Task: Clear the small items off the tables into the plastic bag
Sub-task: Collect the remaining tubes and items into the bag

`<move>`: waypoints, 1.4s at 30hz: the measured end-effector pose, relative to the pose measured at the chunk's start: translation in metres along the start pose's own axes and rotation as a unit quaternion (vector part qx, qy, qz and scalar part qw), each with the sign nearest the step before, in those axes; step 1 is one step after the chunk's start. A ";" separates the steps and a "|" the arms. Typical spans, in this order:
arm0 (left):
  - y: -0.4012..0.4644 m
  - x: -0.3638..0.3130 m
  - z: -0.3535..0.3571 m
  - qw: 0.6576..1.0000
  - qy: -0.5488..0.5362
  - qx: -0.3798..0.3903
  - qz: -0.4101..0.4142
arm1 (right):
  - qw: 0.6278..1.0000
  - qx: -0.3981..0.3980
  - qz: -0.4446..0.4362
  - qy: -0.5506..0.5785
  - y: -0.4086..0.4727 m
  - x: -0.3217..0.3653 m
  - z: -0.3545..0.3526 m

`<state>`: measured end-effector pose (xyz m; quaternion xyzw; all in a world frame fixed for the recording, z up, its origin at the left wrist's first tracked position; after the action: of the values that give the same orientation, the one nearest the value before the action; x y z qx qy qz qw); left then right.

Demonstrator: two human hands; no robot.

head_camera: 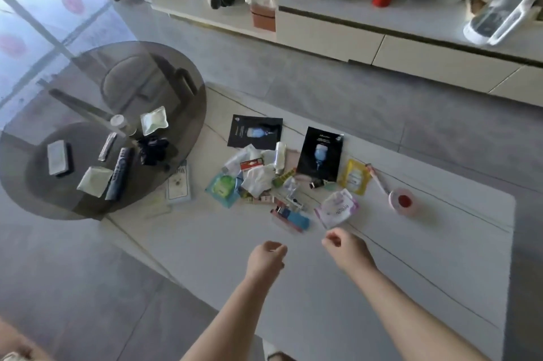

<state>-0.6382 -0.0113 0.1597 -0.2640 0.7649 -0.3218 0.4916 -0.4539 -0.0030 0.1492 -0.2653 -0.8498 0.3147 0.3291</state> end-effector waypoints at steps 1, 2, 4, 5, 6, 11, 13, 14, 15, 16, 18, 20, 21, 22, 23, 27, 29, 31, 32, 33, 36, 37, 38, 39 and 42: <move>0.015 0.004 0.003 1.000 -0.008 0.001 -0.009 | 1.000 0.006 0.004 0.004 0.012 -0.002 0.010; 0.030 0.009 0.007 1.000 -0.013 0.002 -0.020 | 1.000 0.012 0.008 0.008 0.024 -0.005 0.020; 0.060 0.019 0.014 0.999 -0.021 0.001 -0.035 | 0.999 0.021 0.017 0.017 0.047 -0.012 0.039; 0.075 0.025 0.017 0.999 -0.023 0.001 -0.040 | 0.999 0.024 0.020 0.021 0.059 -0.015 0.049; 0.091 0.031 0.021 0.999 -0.024 0.001 -0.045 | 0.999 0.026 0.023 0.021 0.071 -0.018 0.058; 0.158 0.057 0.039 0.996 -0.042 -0.015 -0.078 | 1.000 0.003 0.021 0.007 0.125 -0.019 0.094; 0.179 0.060 0.046 0.994 -0.059 -0.026 -0.089 | 1.000 -0.014 0.010 -0.007 0.144 -0.014 0.105; 0.189 0.061 0.049 0.993 -0.064 -0.036 -0.093 | 1.000 -0.022 0.002 -0.017 0.153 -0.011 0.110; 0.199 0.064 0.052 0.992 -0.062 -0.052 -0.094 | 0.999 -0.031 -0.006 -0.031 0.161 -0.008 0.115; 0.205 0.064 0.054 0.992 -0.052 -0.071 -0.090 | 0.998 -0.044 -0.015 -0.048 0.166 -0.004 0.117; 0.217 0.066 0.056 0.991 -0.026 -0.106 -0.081 | 0.993 -0.070 -0.034 -0.085 0.176 0.003 0.123; 0.225 0.066 0.057 0.989 -0.005 -0.129 -0.075 | 0.989 -0.090 -0.046 -0.108 0.185 0.009 0.129; 0.228 0.065 0.058 0.989 0.005 -0.132 -0.072 | 0.987 -0.099 -0.049 -0.119 0.188 0.011 0.131; 0.230 0.066 0.059 0.989 0.019 -0.132 -0.067 | 0.985 -0.105 -0.051 -0.130 0.190 0.012 0.132; 0.231 0.066 0.060 0.989 0.036 -0.130 -0.061 | 0.983 -0.110 -0.053 -0.140 0.191 0.011 0.133; 0.234 0.071 0.061 0.986 0.077 -0.136 -0.051 | 0.976 -0.117 -0.059 -0.171 0.194 0.007 0.135; 0.234 0.071 0.060 0.984 0.090 -0.142 -0.059 | 0.976 -0.110 -0.059 -0.180 0.194 0.005 0.136; 0.232 0.072 0.060 0.982 0.097 -0.142 -0.075 | 0.977 -0.090 -0.064 -0.183 0.193 0.003 0.135; 0.231 0.074 0.061 0.982 0.093 -0.140 -0.084 | 0.982 -0.077 -0.060 -0.163 0.192 0.001 0.133; 0.230 0.076 0.061 0.983 0.084 -0.139 -0.090 | 0.989 -0.059 -0.048 -0.126 0.190 0.000 0.131; 0.228 0.083 0.062 0.986 0.045 -0.131 -0.089 | 1.000 -0.013 0.006 0.012 0.184 -0.006 0.120; 0.227 0.085 0.061 0.988 0.033 -0.127 -0.084 | 0.999 -0.003 0.021 0.046 0.183 -0.008 0.116; 0.225 0.086 0.061 0.989 0.013 -0.124 -0.082 | 0.997 0.005 0.033 0.068 0.183 -0.010 0.112; 0.224 0.087 0.061 0.989 -0.018 -0.124 -0.080 | 0.996 0.012 0.040 0.080 0.183 -0.012 0.108; 0.222 0.080 0.065 0.984 -0.107 -0.112 -0.089 | 0.994 0.021 0.045 0.098 0.185 -0.016 0.099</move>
<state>-0.6276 0.0614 -0.0743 -0.4174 0.7128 -0.2467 0.5068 -0.4707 0.0731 -0.0466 -0.3254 -0.7939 0.3198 0.4018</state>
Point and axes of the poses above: each hand's wrist, its own y-axis towards the middle knuckle, its own z-axis out of the palm, x = y × z, the point moved 2 cm from there along y, towards the middle knuckle, and after that the axes turned 7 degrees about z, right-handed, at the moved point
